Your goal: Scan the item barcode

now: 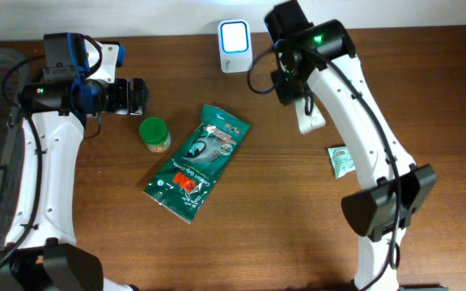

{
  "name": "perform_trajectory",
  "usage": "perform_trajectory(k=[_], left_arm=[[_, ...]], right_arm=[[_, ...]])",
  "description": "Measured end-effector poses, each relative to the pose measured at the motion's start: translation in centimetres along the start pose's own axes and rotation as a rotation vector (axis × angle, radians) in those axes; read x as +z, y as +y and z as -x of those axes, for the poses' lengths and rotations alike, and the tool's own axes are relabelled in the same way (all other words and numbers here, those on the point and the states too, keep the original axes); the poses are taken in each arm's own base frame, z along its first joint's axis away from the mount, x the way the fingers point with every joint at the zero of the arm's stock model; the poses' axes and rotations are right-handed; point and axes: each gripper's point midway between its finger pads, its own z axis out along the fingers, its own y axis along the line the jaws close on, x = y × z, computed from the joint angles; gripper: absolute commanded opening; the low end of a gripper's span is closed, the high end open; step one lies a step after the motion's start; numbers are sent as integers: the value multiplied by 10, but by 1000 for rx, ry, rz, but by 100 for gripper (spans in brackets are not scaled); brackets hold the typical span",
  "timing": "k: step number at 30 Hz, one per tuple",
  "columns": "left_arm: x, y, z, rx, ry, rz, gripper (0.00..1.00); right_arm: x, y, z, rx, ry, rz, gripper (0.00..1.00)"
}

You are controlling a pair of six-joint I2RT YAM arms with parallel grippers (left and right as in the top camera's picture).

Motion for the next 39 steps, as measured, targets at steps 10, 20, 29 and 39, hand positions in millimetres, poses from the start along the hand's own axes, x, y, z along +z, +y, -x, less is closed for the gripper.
perform_trajectory(k=[10,20,29,39], left_arm=[[0,0,0,0,0,0,99],[0,0,0,0,0,0,99],[0,0,0,0,0,0,99],[0,0,0,0,0,0,99]], right_arm=[[152,-54,-120,187,459,-84,52],[80,-14,-7,323,125,477,98],[148,167,-2,500,51,832,83],[168,204,13,566,-43,801,4]])
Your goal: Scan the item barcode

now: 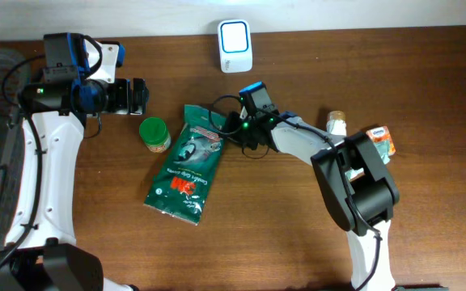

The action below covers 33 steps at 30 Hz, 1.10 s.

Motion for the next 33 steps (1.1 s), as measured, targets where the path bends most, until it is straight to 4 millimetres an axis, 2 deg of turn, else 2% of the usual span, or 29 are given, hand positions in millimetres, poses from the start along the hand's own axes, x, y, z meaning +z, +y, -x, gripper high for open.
perform_trajectory(k=[3,5,6,7,8,9,10,11,14,22,24,25,26,28,29,30,31,32,33], left_arm=[[0,0,0,0,-1,0,99],[0,0,0,0,0,0,99],[0,0,0,0,-1,0,99],[0,0,0,0,2,-1,99],[0,0,0,0,0,0,99],[0,0,0,0,-1,1,99],[0,0,0,0,0,0,99],[0,0,0,0,0,0,99],[0,0,0,0,0,0,99],[0,0,0,0,0,0,99],[0,0,6,5,-25,0,99],[0,0,6,5,-25,-2,90],[0,-4,6,4,-26,-25,2],[3,-26,3,-18,-22,-149,0],[16,-41,-7,-41,14,-230,0],[51,-75,-34,-64,111,-373,0],[72,-97,-52,-70,177,-447,0],[97,-129,-68,-68,226,-542,0],[108,-154,-78,-63,257,-602,0]], right_arm=[[-1,0,0,-24,0,0,4],[-21,-2,-5,-66,26,-47,4],[-40,-9,-12,-75,71,-118,4],[-79,-19,-20,-92,155,-258,4],[-104,-7,-8,-141,139,-288,4],[-146,3,-1,-204,143,-375,4],[-172,19,10,-272,98,-398,4],[-189,29,16,-313,67,-408,4],[-196,22,19,-348,57,-463,4],[-198,18,17,-368,71,-485,4],[-199,17,16,-370,79,-489,4],[-199,17,15,-371,80,-490,4],[-199,17,15,-371,82,-490,4],[-202,22,18,-377,69,-482,4],[-204,25,20,-380,58,-476,4],[-209,32,22,-382,50,-462,4],[-210,35,23,-383,45,-451,4],[-210,37,22,-379,51,-434,4],[-210,37,22,-371,57,-422,4]])
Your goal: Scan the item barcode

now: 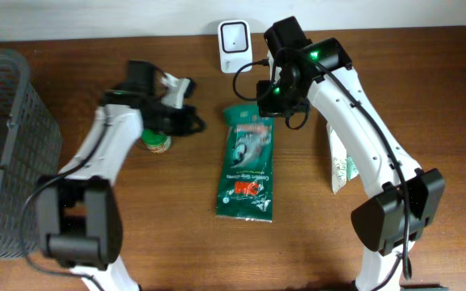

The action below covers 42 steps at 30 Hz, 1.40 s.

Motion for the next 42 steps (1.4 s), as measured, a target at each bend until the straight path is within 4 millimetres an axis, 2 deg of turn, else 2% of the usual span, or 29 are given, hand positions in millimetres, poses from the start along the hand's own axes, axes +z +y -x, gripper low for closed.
perform_trajectory(k=[1,2,3,4,6,8,11,12,14,16,18,20,23,25,27,29,30,33,34,35,36,39,40,42], left_arm=[[29,-22,-2,16,26,-71,0],[45,-38,-3,31,34,-114,0],[65,-58,-6,42,52,-166,0],[73,-59,-10,30,70,-169,0],[74,-38,-11,-4,69,-66,0],[73,-19,-5,-3,42,34,0],[78,-6,-6,0,41,112,0],[89,-5,-18,-9,86,121,0],[107,-4,-35,-41,144,125,0],[113,3,-49,-117,191,142,0],[114,3,-60,-190,233,134,0],[117,-1,-64,-231,253,88,0],[118,-2,-65,-259,259,71,0],[118,-2,-64,-263,260,66,0],[118,-4,-66,-269,266,56,0],[118,-6,-69,-278,279,47,0],[118,-6,-70,-281,283,45,0],[117,-8,-72,-289,295,36,0],[118,-9,-73,-290,297,32,0],[119,-10,-74,-290,302,26,0],[119,-11,-74,-291,304,22,0],[120,-12,-75,-292,306,16,0],[120,-12,-75,-292,307,14,5],[114,-13,-80,-287,344,-5,39]], right_arm=[[0,1,0,3,3,14,4],[-1,1,-1,6,9,20,4],[-1,-1,-4,11,22,19,9],[-2,-4,-7,18,38,15,25],[-2,-26,-8,46,70,33,39],[18,-48,-20,76,142,108,41],[65,-40,-46,45,212,256,42],[82,-42,-63,59,257,281,42],[100,-40,-74,65,267,327,49],[115,-38,-83,75,266,369,59],[133,-42,-101,107,301,385,61],[143,-48,-105,139,320,395,63],[145,-49,-88,104,234,454,58],[145,-41,-90,9,209,526,44],[144,-35,-88,-47,182,573,35],[139,-24,-81,-84,143,650,34],[137,-21,-79,-92,134,675,45],[138,-19,-67,-45,105,679,51],[145,-28,-67,59,136,604,46],[152,-38,-69,160,165,524,25],[153,-40,-69,183,170,509,7],[155,-41,-69,198,171,497,4],[154,-41,-69,190,169,500,4],[151,-40,-67,154,153,504,4]])
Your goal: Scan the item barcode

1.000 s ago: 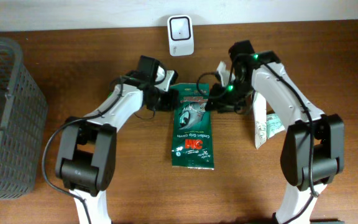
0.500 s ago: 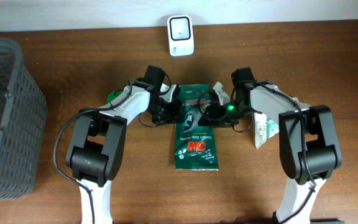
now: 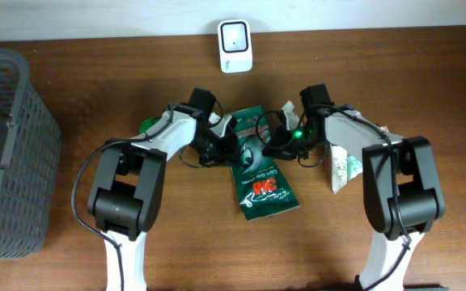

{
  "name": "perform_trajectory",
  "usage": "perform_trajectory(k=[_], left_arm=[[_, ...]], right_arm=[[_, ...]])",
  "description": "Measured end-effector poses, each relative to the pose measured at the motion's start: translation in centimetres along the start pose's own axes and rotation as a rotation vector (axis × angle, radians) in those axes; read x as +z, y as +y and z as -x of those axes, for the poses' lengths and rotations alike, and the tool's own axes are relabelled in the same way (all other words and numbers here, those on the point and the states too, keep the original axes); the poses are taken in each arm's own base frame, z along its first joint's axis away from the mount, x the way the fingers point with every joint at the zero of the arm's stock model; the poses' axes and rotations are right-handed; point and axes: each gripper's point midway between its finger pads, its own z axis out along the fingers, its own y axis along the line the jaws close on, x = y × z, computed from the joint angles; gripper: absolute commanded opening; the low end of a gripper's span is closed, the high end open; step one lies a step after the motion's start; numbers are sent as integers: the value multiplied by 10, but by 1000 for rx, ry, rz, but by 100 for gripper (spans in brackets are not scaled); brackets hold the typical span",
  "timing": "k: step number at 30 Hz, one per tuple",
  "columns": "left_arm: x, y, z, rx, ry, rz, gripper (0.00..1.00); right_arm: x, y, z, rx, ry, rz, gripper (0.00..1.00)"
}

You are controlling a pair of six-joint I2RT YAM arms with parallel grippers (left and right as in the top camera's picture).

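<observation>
A green snack packet (image 3: 262, 171) lies flat mid-table, its top end between the two arms. My left gripper (image 3: 219, 139) is low at the packet's upper left corner, and its fingers are hard to make out. My right gripper (image 3: 278, 139) sits at the packet's upper right edge, its jaws hidden under the wrist. The white barcode scanner (image 3: 235, 35) stands at the table's back edge, beyond the packet.
A grey mesh basket (image 3: 6, 145) stands at the left edge. A green-lidded jar (image 3: 146, 125) peeks out behind the left arm. A white sachet (image 3: 342, 166) lies just right of the right arm.
The left gripper has moved from the jar to the packet's upper left corner. The right gripper has come down from near the scanner to the packet's upper right edge. The packet now lies shifted and tilted.
First the packet lay diagonally, with the left arm at the far left and the right arm up by the scanner. Then the right gripper was at the packet's top edge. Later the packet lay straight with the left gripper by the jar. Now both grippers flank the packet's top.
</observation>
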Motion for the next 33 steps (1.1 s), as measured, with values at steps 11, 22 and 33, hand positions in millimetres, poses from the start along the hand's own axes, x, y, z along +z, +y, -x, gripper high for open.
perform_trajectory(k=[11,22,33], left_arm=[[-88,45,50,51,-199,18,70],[-133,109,71,-42,-333,136,70],[-97,65,71,76,-283,132,14]], right_arm=[[-143,43,13,-414,-594,-1199,4],[-4,44,-65,-789,-42,-1076,63],[-100,18,1,-314,-37,-665,12]])
